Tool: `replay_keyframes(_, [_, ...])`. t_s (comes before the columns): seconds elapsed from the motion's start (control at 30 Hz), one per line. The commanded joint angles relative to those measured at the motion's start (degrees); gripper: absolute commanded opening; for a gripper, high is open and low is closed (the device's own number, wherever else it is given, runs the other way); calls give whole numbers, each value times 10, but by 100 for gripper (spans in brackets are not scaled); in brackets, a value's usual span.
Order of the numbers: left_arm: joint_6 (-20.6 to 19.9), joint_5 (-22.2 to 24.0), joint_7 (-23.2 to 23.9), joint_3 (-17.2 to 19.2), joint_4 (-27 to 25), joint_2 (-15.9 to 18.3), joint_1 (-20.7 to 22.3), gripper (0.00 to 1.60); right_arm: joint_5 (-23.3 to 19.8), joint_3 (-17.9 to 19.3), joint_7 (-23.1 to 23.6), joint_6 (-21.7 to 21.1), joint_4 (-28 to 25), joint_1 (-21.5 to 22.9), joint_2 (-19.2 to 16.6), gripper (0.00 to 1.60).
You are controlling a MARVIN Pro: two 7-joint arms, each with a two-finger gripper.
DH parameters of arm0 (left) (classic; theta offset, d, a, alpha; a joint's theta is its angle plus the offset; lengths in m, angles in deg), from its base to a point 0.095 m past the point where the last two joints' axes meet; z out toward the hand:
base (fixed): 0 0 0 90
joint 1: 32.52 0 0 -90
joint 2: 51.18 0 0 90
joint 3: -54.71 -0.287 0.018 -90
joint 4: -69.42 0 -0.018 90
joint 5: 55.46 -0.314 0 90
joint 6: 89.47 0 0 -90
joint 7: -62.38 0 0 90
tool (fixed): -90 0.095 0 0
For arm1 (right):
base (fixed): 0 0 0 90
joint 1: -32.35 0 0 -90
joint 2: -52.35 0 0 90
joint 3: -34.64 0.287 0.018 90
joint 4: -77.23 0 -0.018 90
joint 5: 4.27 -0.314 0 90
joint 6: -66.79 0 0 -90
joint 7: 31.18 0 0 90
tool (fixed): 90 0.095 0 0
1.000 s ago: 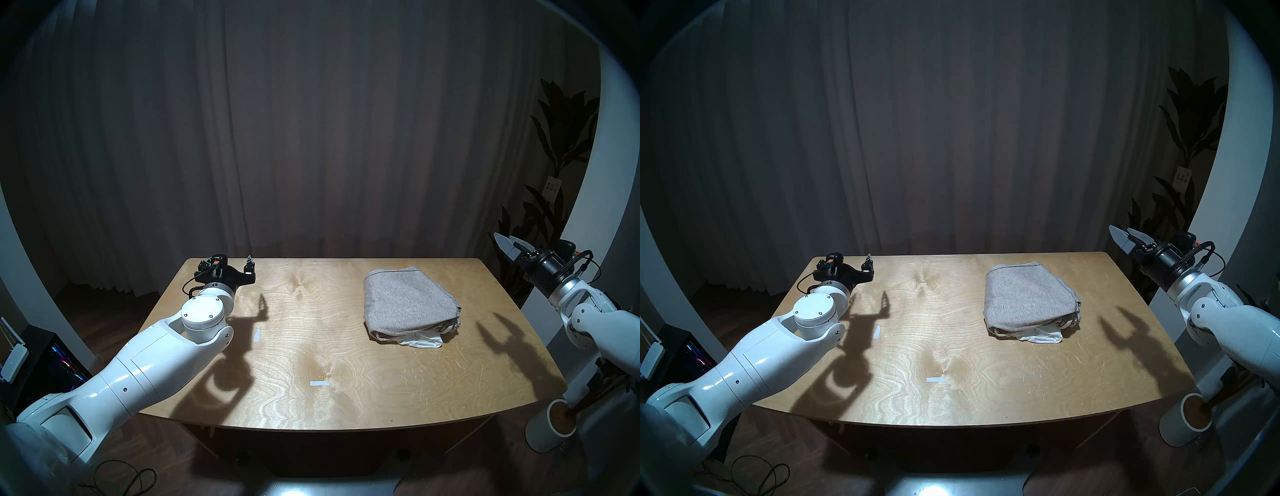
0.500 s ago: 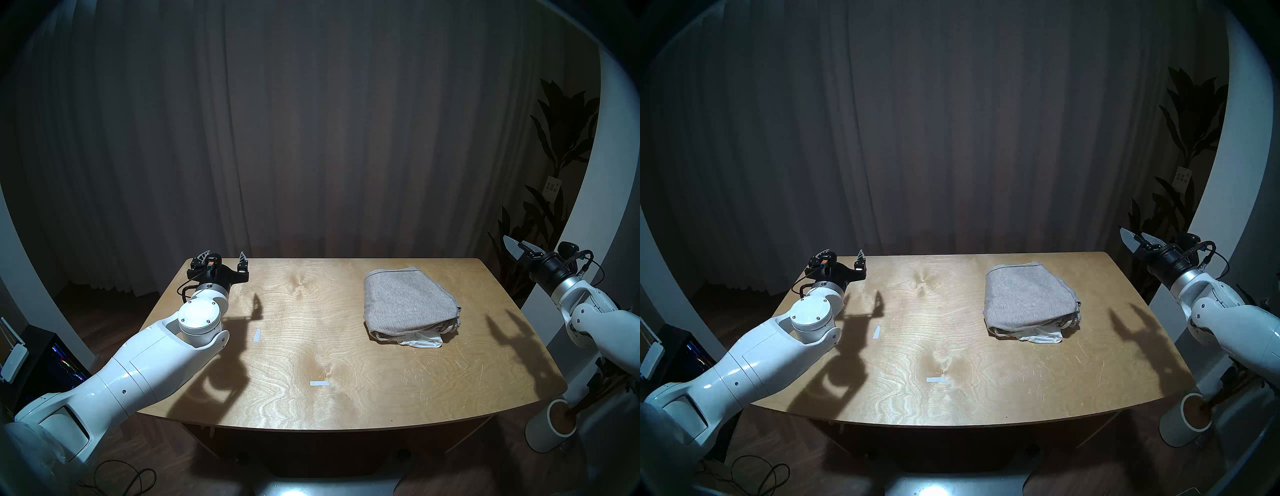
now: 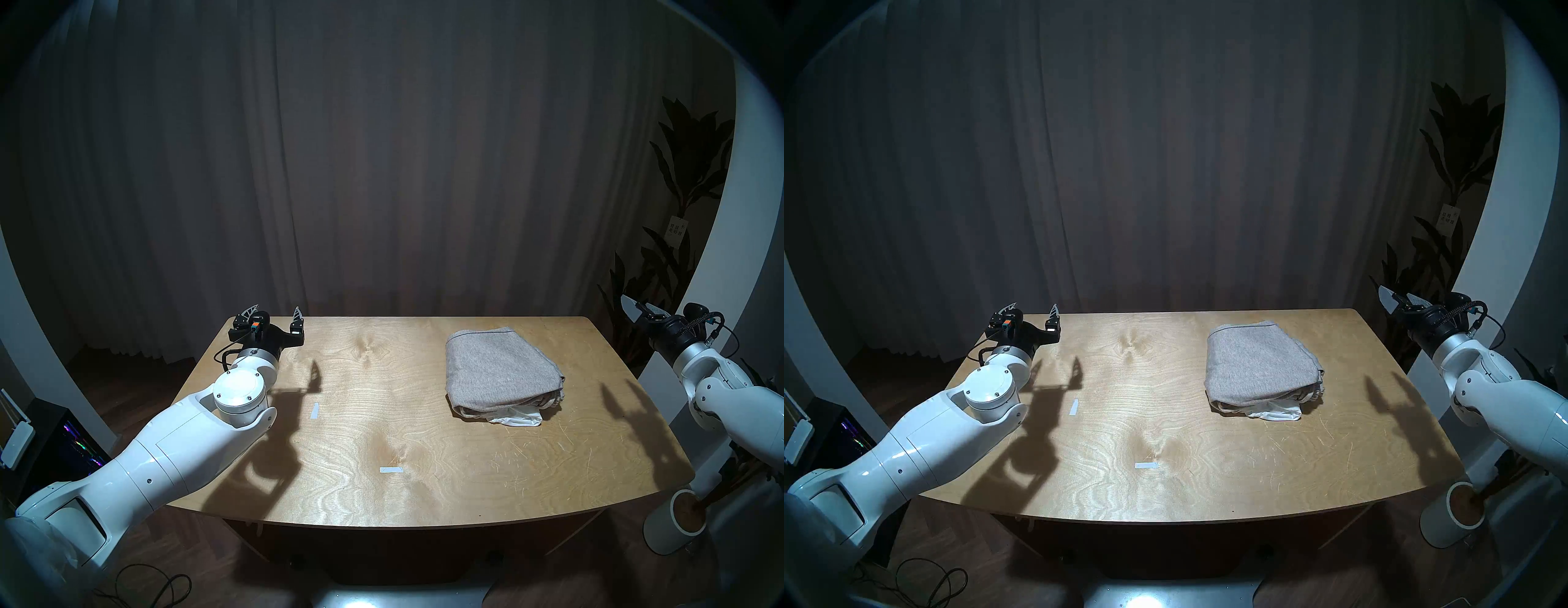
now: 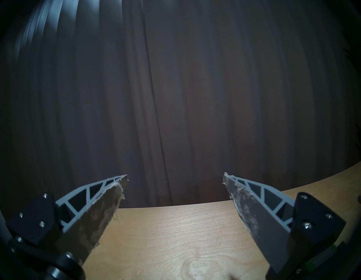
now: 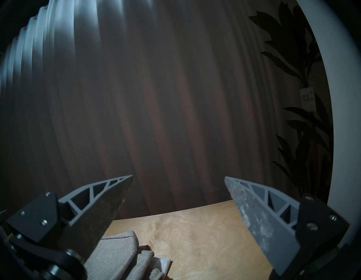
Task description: Fold pants twice and stack them
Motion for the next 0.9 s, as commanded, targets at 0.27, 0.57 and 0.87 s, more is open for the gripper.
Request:
replay_keyframes(0.27, [27, 2, 36, 0, 10, 3, -1, 160, 15, -14, -33, -4, -26, 85, 47, 160])
replay_keyframes(0.57, [41, 3, 61, -1, 18, 4, -2, 160, 33, -46, -56, -8, -17, 143, 95, 160])
replay_keyframes(0.87, [54, 6, 81, 0, 25, 5, -1, 160, 52, -74, -72, -15, 4, 191, 138, 160])
